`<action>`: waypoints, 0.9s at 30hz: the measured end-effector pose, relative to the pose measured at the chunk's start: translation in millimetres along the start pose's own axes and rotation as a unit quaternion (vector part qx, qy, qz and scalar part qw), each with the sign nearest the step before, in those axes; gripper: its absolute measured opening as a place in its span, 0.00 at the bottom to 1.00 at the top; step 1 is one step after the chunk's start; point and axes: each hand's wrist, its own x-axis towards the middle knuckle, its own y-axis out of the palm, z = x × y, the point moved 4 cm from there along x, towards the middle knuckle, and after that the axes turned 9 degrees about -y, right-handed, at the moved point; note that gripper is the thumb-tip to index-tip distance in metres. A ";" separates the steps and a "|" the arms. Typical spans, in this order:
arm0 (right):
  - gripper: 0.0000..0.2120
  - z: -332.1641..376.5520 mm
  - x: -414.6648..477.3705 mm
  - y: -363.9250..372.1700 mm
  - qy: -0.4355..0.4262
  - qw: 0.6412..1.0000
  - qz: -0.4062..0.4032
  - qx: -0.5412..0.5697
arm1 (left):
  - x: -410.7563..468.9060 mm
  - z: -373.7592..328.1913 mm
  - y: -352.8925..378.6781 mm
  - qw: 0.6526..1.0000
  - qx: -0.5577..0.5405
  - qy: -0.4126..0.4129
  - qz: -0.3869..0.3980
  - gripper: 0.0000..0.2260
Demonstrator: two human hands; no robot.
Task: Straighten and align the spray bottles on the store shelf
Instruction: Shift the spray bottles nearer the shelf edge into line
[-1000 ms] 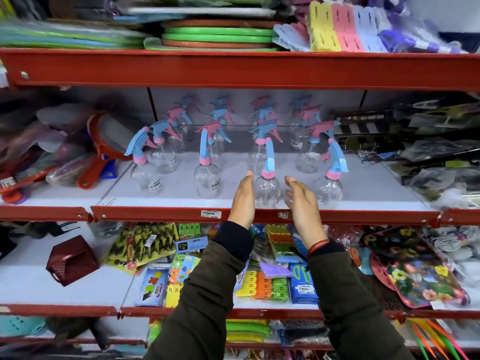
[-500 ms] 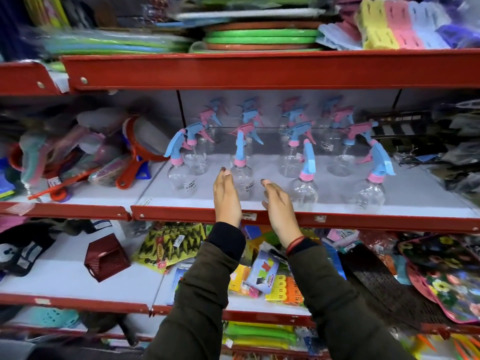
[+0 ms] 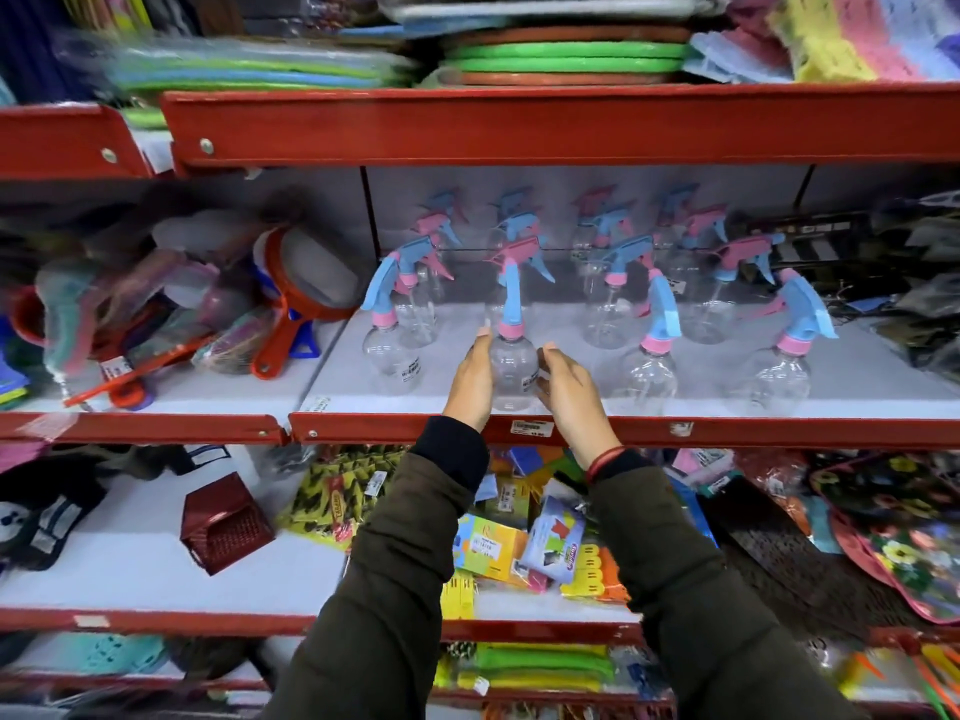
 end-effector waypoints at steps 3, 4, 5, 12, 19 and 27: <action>0.16 4.5 -11.1 -3.1 -0.010 1.000 0.000 -0.004 | -0.2 8.2 0.1 0.999 0.024 0.009 0.028 0.18; 0.16 4.3 -13.1 -4.6 -0.010 1.000 -0.005 -0.001 | -2.1 9.8 0.7 0.999 0.020 0.007 0.034 0.17; 0.16 5.0 -15.4 -5.9 -0.008 1.000 -0.008 0.001 | -5.6 8.4 2.2 0.999 0.021 0.011 0.039 0.16; 0.12 10.3 -32.6 -6.0 -0.031 0.998 -0.048 -0.002 | -14.2 7.2 0.6 0.998 0.045 0.037 0.015 0.26; 0.17 24.6 -60.4 9.4 -0.109 0.990 -0.075 0.039 | -30.8 7.9 -28.1 0.989 -0.023 0.127 -0.069 0.22; 0.22 12.2 -29.8 99.9 -0.038 0.998 0.051 0.031 | -20.3 -4.8 -101.8 0.952 -0.065 0.172 -0.246 0.21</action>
